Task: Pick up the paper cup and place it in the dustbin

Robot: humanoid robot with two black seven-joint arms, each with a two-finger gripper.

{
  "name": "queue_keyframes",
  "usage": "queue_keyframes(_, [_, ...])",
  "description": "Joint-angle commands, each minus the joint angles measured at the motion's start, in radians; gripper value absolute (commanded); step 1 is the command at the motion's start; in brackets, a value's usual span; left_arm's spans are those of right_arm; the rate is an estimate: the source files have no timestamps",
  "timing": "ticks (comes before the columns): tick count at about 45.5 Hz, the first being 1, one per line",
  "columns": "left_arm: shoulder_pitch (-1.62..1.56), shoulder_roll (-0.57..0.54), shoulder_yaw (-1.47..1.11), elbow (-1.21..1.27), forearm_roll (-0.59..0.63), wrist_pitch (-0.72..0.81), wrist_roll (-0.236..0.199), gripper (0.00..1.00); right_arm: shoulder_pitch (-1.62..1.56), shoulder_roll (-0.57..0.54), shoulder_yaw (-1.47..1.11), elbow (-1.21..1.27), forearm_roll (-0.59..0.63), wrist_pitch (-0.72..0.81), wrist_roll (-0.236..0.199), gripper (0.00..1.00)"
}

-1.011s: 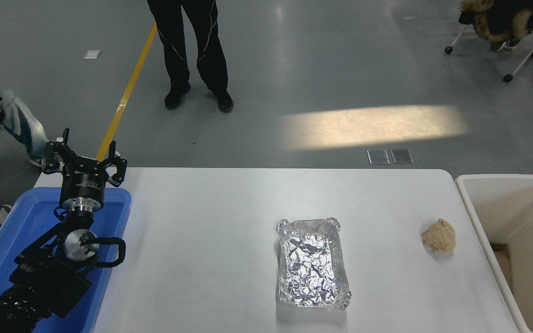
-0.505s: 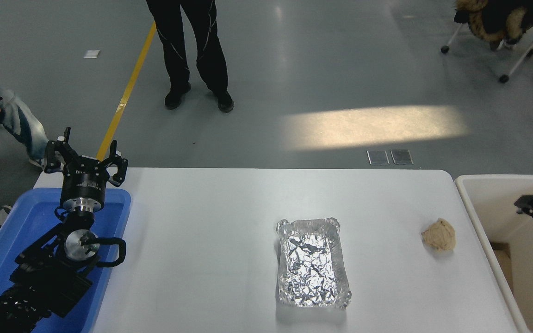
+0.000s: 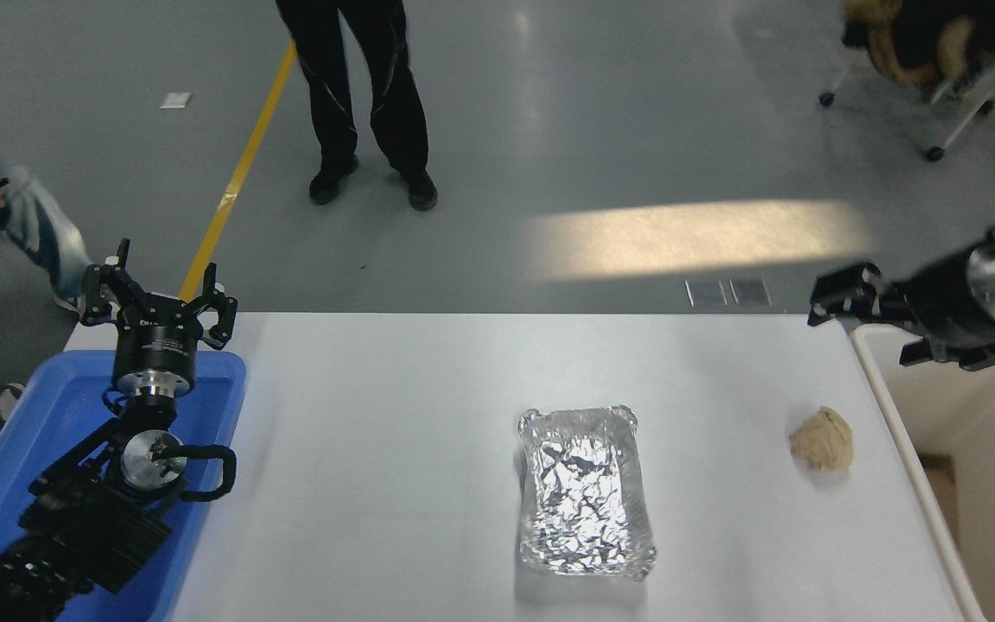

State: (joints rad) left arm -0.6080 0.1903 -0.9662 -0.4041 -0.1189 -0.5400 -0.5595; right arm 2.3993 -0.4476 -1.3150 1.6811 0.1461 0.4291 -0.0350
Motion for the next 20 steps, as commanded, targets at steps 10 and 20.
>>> queue_keyframes(10, [0.001,0.000,0.000,0.001,-0.001,0.000,0.000,0.99,0.140,0.198,0.103,0.064,0.243,0.185,-0.014,1.00])
queue_keyframes(20, [0.001,0.000,0.000,-0.001,-0.001,0.000,0.000,0.99,0.129,0.218,0.042,0.061,0.302,0.178,-0.016,1.00])
